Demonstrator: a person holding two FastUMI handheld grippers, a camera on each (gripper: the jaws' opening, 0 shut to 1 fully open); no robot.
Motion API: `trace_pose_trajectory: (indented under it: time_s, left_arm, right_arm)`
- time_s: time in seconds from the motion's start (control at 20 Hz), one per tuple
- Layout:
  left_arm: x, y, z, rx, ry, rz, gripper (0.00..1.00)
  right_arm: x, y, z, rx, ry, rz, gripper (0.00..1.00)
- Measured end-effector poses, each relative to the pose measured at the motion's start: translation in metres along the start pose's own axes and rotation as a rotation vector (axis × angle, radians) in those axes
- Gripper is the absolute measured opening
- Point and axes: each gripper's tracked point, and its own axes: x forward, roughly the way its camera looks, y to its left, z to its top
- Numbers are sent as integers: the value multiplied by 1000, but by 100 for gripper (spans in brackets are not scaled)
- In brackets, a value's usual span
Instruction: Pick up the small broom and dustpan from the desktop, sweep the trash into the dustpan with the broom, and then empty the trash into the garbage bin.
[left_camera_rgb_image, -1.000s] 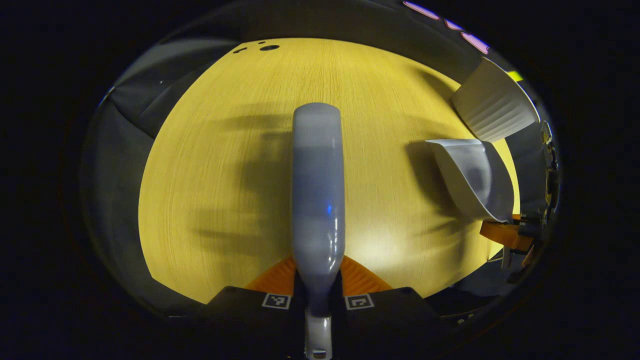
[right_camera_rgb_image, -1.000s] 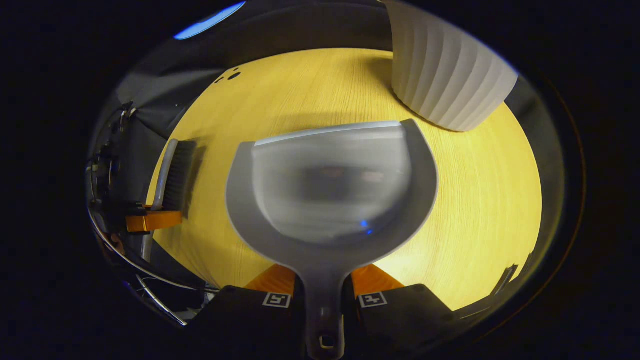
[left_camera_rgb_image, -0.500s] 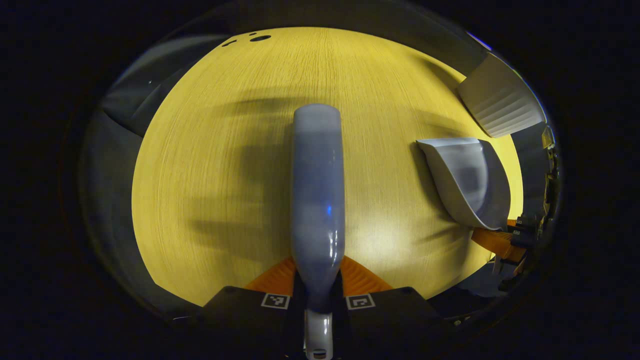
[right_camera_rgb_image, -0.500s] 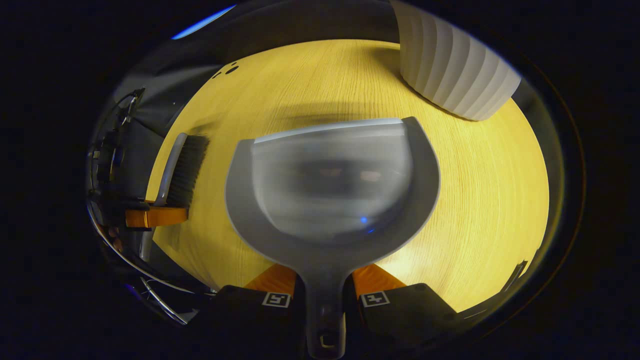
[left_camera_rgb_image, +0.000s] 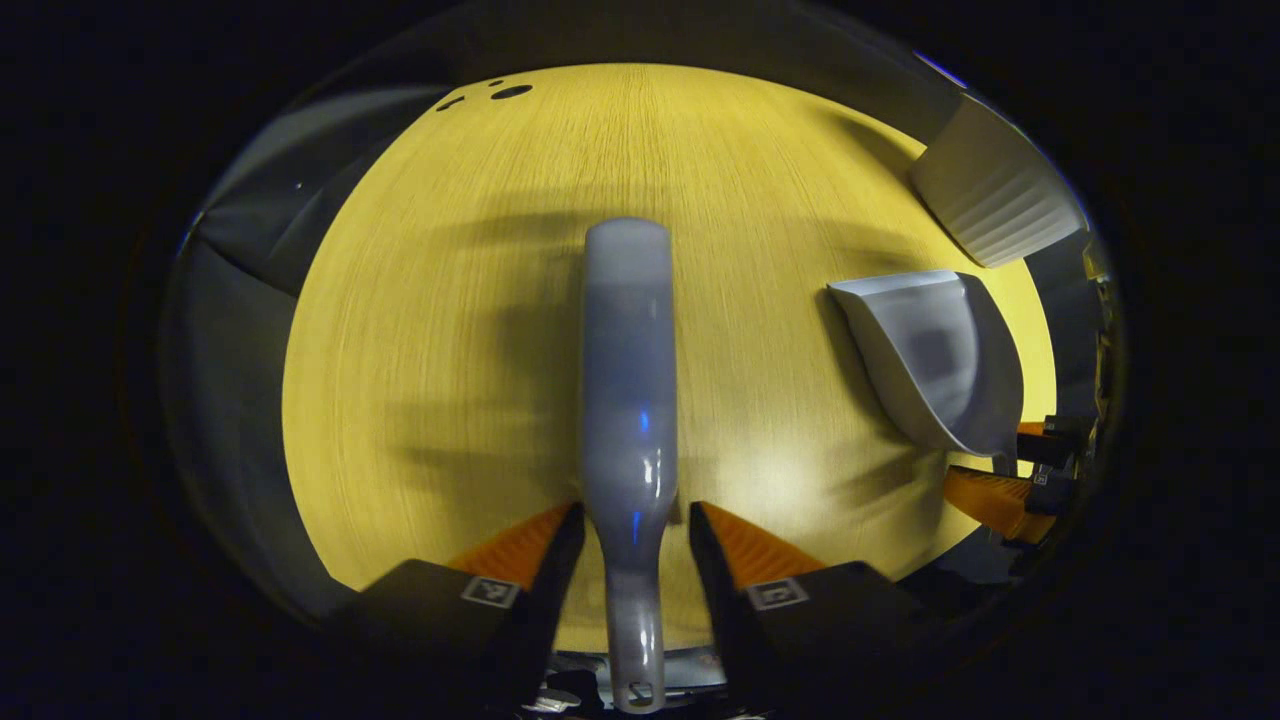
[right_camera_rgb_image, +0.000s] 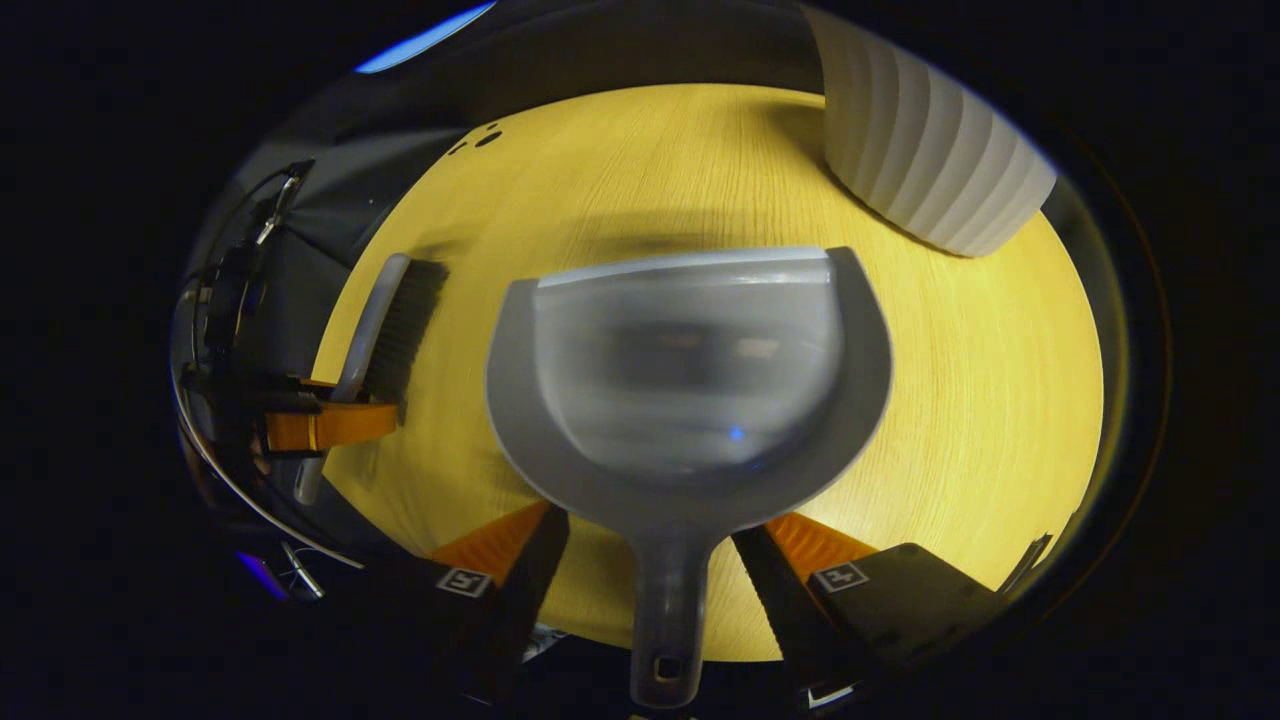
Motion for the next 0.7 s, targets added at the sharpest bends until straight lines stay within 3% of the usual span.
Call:
trace_pose_trajectory:
  time_s: [0.1, 0.3, 0.45, 0.7]
  left_arm:
    - [-8, 5, -2, -15, -23, 22, 100]
    - [-39, -2, -3, -65, -112, 13, 96]
    - [-75, -5, 4, -59, -251, 53, 96]
    - [-130, -39, 1, -84, -410, -4, 96]
  right_arm:
    - [-10, 3, 4, 15, -15, 12, 99]
    - [-44, 3, 11, -27, -63, 16, 99]
    - [-79, 7, 29, -81, -165, 24, 99]
    - [-141, 23, 57, -88, -322, 58, 99]
